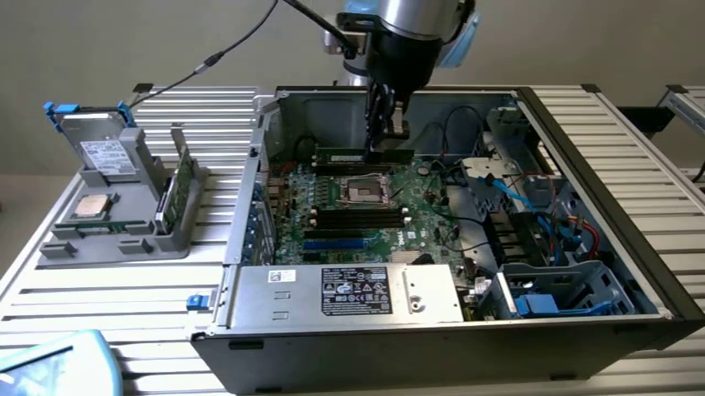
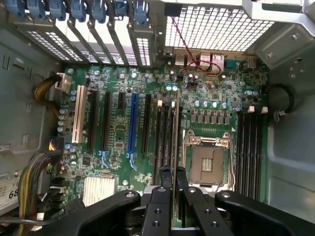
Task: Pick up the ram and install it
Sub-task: 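Pick up the ram and move it above insertion slot, then insert the ram into the slot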
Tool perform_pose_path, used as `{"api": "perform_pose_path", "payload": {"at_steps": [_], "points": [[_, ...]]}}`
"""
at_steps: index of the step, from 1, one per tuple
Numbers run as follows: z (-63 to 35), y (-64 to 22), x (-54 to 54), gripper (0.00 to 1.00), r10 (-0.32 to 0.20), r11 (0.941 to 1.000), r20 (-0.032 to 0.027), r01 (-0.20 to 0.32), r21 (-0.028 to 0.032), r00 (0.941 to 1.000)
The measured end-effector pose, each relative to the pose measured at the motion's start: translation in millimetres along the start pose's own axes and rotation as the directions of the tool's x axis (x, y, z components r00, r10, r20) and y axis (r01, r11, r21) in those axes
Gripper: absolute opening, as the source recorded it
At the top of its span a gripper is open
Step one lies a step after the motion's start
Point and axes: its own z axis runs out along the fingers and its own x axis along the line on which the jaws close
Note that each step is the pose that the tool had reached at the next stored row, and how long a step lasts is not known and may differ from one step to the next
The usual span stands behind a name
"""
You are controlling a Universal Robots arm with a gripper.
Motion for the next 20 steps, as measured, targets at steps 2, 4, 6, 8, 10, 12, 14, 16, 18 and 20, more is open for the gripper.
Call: {"api": "perform_pose_path", "payload": {"at_steps": [2,4,6,8,10,12,14,16,18,20], "points": [[3.5,-0.6,-0.1,0.14,0.011,0.9999,0.0018,-0.011,0.0001,0.9999],[6.5,-1.1,-0.6,0.14,0.018,0.9998,0.0022,-0.018,0.0001,0.9998],[9.2,-1.4,-1.1,0.14,0.022,0.9998,0.0024,-0.022,0.0003,0.9997],[9.8,-1.4,-1.3,0.14,0.023,0.9997,0.0021,-0.023,0.0004,0.9997],[9.8,-1.4,-1.3,0.14,0.023,0.9997,0.0020,-0.023,0.0004,0.9997],[9.8,-1.4,-1.3,0.14,0.023,0.9997,0.0022,-0.023,0.0004,0.9997],[9.8,-1.4,-1.3,0.14,0.023,0.9997,0.0022,-0.023,0.0005,0.9997],[9.8,-1.4,-1.3,0.14,0.023,0.9997,0.0022,-0.023,0.0004,0.9997],[9.8,-1.4,-1.3,0.14,0.023,0.9997,0.0021,-0.023,0.0004,0.9997],[9.8,-1.4,-1.3,0.14,0.023,0.9997,0.0022,-0.023,0.0004,0.9997]]}}
